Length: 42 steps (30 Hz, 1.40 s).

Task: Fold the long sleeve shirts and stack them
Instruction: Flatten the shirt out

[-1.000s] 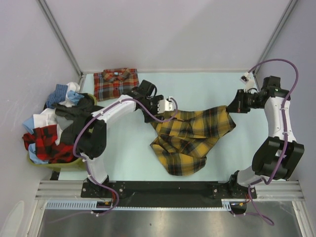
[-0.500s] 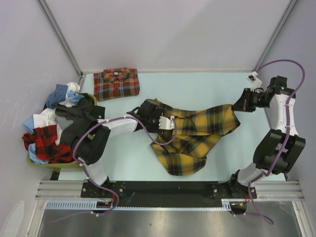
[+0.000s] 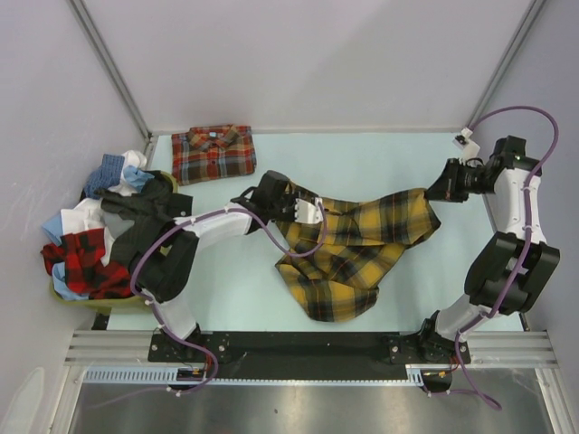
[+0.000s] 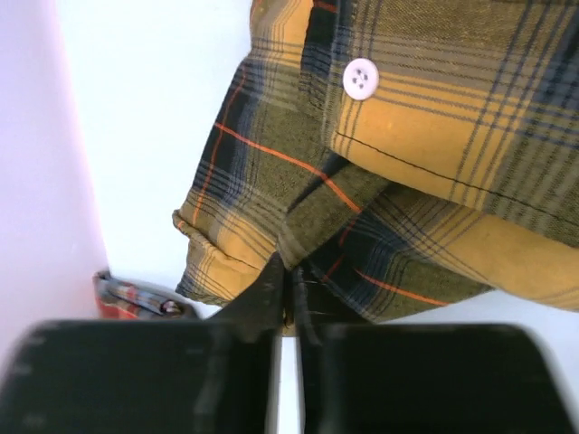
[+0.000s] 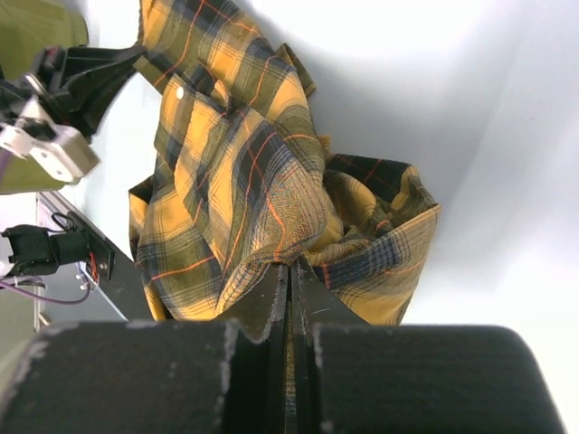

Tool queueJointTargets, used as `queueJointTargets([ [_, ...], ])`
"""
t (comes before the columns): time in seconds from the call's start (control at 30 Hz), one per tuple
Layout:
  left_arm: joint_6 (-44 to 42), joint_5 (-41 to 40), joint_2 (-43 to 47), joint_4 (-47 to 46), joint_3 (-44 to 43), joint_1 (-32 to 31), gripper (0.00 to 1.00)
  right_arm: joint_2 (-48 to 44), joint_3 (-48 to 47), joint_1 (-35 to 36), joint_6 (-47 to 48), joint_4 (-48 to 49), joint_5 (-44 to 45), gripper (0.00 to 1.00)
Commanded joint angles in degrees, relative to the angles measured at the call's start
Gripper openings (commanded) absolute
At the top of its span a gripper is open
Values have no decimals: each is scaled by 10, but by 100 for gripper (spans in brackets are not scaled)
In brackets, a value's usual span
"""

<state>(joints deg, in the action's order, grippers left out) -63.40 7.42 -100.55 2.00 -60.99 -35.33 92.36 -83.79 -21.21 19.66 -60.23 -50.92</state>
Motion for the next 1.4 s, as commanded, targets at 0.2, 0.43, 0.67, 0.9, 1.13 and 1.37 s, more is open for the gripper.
queueJointTargets([
  [0.2,61,171,40,340,-185,110,0,-12,-12,84,-138,174,-8,0],
  [0.43,52,127,46,453,-172,199,0,111,-21,102,-164,189,122,5],
  [0.67,101,104,-8,453,-166,205,0,94,-3,126,48,63,184,81],
  [0.9,109,107,-28,460,-180,207,0,-52,94,207,149,185,221,81],
  [1.13,104,105,-26,462,-178,207,0,-2,79,366,154,227,275,86],
  [1.37,104,107,-20,459,-173,207,0,130,-14,378,177,202,276,81],
])
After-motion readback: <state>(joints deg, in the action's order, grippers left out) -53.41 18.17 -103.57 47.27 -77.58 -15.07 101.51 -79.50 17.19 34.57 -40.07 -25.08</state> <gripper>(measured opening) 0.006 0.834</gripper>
